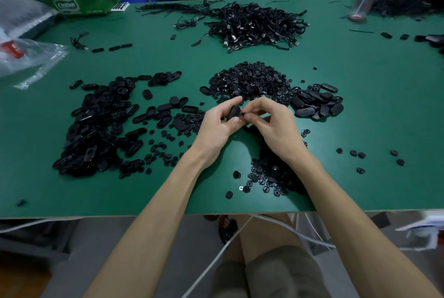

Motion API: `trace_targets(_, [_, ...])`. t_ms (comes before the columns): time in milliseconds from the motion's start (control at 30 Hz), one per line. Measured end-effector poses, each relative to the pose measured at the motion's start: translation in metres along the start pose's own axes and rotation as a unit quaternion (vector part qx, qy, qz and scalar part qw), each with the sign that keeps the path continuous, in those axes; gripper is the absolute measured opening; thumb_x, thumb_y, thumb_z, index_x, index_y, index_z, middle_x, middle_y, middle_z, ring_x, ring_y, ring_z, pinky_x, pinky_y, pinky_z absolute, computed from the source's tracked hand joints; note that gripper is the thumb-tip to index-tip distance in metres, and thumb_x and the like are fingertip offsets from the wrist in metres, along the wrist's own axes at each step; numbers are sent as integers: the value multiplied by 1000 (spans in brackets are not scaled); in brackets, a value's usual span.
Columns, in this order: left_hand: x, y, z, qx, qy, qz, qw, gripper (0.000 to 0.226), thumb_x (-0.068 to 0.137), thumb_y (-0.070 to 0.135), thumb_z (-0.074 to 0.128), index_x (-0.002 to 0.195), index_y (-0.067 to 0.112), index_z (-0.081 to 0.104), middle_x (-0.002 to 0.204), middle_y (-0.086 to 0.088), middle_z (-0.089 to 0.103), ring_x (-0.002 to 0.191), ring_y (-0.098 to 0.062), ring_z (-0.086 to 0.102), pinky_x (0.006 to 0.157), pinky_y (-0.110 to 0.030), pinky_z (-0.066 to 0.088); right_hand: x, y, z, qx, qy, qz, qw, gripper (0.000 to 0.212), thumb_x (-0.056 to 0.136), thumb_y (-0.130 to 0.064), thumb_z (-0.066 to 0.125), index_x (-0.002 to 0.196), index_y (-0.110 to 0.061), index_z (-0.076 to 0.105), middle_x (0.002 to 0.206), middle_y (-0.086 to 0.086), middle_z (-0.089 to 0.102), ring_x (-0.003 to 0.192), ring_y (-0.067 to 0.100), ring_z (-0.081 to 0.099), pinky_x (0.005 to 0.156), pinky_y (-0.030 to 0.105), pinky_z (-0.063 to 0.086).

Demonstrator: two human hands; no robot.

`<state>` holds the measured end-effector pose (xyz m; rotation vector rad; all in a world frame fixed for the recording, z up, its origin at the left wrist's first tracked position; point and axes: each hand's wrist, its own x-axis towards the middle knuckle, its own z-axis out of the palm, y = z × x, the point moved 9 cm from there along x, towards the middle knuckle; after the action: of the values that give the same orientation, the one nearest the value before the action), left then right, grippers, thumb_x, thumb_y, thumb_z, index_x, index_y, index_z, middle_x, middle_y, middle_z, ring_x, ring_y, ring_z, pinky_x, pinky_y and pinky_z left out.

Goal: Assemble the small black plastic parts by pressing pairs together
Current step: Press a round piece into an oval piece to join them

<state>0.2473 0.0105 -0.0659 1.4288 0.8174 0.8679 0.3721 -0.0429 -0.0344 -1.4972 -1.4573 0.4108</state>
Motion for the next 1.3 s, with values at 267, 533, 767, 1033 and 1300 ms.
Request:
trace_targets(267, [-2,1,-2,21,31,16,999,31,98,-12,58,127,-6,64,127,-22,66,112,-28,72,101,-38,57,0,-2,-4,-4,22,-6,1000,12,95,-4,68,99,-14,73,96,0,72,92,14,67,84,31,55])
trace_targets(533, [-2,6,3,35,17,31,999,38,101,-16,46,131,0,64,132,-15,65,121,-25,67,100,-28,55,1,4,-4,-11,33,2,999,12,93,-4,69,100,-14,73,91,-8,71,86,8,67,80,19,52])
trace_targets(767, [0,-1,-1,30,32,17,999,31,101,-12,52,129,-4,63,123,-21,62,106,-22,74,96,-26,57,0,3,-6,-2,46,1,999,11,93,-4,70,100,-12,69,90,-10,70,86,4,65,80,18,51])
trace_targets(1033, [1,-1,-1,52,38,22,998,26,101,-9,55,122,2,66,117,-16,63,99,-20,75,92,-25,59,-2,3,-3,-11,32,4,999,12,90,-3,70,97,-13,67,89,-5,70,83,6,64,74,14,49])
trace_targets(1300, [1,-1,-1,38,32,27,998,25,99,-9,59,120,-2,69,110,-16,69,98,-21,76,88,-26,60,-1,2,-7,-6,51,5,999,12,89,-3,72,94,-12,66,87,-6,70,80,3,63,72,13,47])
